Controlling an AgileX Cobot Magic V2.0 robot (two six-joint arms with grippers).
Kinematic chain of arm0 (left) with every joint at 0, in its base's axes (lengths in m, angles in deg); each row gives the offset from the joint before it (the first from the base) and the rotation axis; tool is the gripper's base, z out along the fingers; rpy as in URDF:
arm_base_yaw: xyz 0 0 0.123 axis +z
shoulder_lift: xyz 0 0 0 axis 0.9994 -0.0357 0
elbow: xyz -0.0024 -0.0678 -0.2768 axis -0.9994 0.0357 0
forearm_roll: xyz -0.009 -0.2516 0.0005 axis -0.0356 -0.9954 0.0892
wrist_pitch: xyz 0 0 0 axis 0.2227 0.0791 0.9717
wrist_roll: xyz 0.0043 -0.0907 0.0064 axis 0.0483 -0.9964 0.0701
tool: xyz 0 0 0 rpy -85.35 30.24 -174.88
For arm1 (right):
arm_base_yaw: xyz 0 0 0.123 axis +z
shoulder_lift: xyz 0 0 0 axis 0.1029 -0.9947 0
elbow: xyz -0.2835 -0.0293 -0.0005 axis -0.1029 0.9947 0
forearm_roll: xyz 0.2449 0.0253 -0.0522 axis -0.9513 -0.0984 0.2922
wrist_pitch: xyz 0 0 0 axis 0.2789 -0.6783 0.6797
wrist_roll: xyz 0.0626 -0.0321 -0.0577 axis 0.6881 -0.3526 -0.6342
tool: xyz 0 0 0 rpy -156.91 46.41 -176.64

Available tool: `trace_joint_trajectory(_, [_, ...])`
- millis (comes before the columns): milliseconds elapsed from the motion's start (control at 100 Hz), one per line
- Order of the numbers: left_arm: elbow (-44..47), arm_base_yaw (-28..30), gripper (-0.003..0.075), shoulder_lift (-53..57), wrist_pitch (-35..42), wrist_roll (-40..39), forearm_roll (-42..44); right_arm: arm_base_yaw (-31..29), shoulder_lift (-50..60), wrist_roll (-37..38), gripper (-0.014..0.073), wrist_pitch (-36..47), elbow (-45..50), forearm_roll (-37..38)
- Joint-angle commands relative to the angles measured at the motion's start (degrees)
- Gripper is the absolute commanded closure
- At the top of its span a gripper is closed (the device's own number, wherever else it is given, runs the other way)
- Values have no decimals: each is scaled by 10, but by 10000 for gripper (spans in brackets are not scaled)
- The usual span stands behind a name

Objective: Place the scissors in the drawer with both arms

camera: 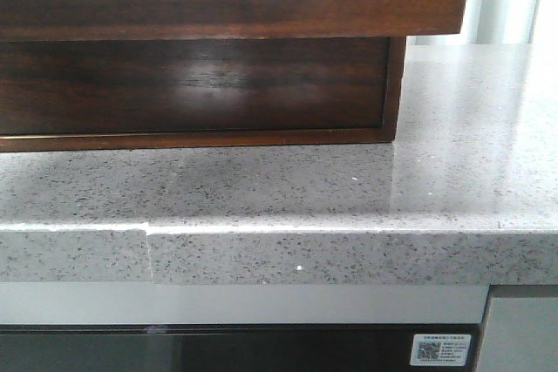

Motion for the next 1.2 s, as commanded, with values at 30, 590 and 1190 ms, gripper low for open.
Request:
trace_joint_trajectory(30, [21, 3, 741, 18, 41, -7, -6, -36, 64, -7, 662, 100, 79, 2])
trace_joint_trajectory(590, [21, 3, 741, 18, 41, -7, -6, -37, 162, -8, 662, 156, 201, 7])
trace_joint_trajectory(1190, [21, 3, 741, 18, 41, -7, -6, -37, 162, 263, 662, 185, 201, 247])
